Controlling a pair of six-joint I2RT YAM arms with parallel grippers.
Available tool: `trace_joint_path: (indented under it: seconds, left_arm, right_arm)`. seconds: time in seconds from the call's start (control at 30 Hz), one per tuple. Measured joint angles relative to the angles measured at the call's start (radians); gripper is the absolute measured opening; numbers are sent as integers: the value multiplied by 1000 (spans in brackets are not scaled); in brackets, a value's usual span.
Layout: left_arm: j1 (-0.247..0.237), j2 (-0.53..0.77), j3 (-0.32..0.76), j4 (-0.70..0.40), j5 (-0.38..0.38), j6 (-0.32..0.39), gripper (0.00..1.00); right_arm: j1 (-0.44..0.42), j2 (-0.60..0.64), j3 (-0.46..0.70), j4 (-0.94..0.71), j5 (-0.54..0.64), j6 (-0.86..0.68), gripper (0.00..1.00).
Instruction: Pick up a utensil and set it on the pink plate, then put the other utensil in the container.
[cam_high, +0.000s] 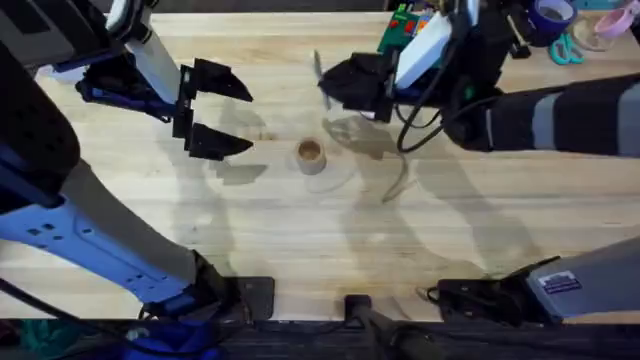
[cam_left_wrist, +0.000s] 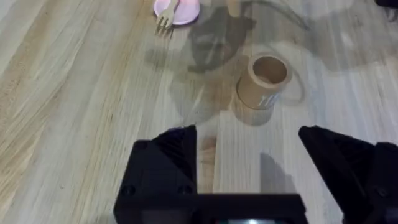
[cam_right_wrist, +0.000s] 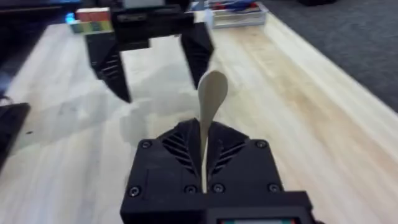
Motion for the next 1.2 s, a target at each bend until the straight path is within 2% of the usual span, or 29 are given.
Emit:
trace_joint_path:
  seconds: [0.2, 0.77, 1.2]
  left_arm:
    - [0, 0, 0, 0, 0, 0, 993]
    - [0, 0, 0, 0, 0, 0, 994]
    - [0, 0, 0, 0, 0, 0, 993]
  right_arm:
    - [63, 0, -21, 0, -3, 9, 35]
    - [140, 0, -26, -10, 30, 10, 34]
    - [156, 0, -26, -180, 54, -56, 35]
